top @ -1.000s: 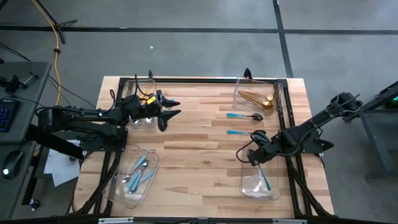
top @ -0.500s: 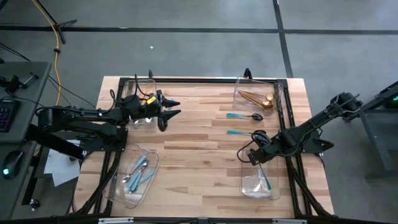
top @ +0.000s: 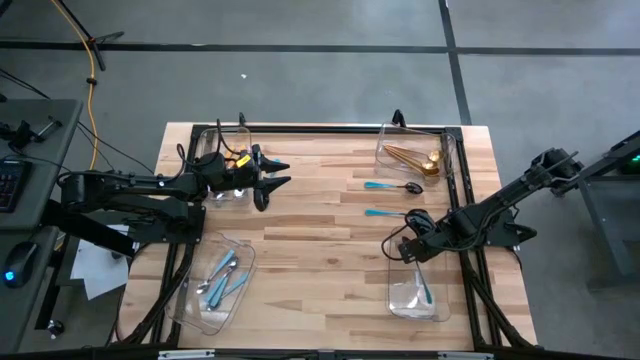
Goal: Sort silverware by color (type)
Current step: Put the blue spoon into the bottom right transparent bin
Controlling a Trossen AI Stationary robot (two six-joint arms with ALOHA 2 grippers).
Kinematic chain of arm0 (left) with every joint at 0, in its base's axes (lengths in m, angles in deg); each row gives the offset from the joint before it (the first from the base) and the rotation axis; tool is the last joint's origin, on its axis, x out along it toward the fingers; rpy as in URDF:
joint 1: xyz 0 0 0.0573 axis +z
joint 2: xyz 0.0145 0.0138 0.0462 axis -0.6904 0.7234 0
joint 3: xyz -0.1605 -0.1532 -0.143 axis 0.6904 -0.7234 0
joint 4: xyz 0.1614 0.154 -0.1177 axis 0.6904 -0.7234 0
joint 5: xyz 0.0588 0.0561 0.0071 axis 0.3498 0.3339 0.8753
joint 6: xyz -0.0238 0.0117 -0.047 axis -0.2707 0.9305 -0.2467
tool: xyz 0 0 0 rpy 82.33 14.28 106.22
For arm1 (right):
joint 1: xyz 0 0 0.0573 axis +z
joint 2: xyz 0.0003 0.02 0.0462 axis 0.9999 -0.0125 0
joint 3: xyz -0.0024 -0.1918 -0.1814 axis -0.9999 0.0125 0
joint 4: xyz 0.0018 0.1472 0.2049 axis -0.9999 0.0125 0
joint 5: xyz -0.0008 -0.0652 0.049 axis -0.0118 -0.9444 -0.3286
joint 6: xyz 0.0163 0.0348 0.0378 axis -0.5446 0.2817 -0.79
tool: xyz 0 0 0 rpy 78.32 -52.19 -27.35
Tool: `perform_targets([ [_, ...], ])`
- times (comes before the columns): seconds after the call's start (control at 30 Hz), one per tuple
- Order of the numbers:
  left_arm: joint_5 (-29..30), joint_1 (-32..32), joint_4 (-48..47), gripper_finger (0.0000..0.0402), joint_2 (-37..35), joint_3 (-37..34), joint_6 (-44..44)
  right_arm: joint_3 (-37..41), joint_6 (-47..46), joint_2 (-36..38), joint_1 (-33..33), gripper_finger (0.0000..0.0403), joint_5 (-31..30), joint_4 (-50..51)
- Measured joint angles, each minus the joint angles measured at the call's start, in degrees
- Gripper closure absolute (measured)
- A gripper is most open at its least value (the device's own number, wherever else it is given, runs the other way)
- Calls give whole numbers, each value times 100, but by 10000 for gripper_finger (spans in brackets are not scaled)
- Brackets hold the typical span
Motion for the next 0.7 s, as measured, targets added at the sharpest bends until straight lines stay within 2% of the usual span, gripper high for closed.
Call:
perform_targets([
  [0.33, 0, 0, 0, 229, 0, 0, -2, 2, -35, -4, 2, 393, -1, 43],
  [0.7, 0, 0, -2, 229, 0, 0, -2, 2, -28, -4, 1, 306, 0, 51],
])
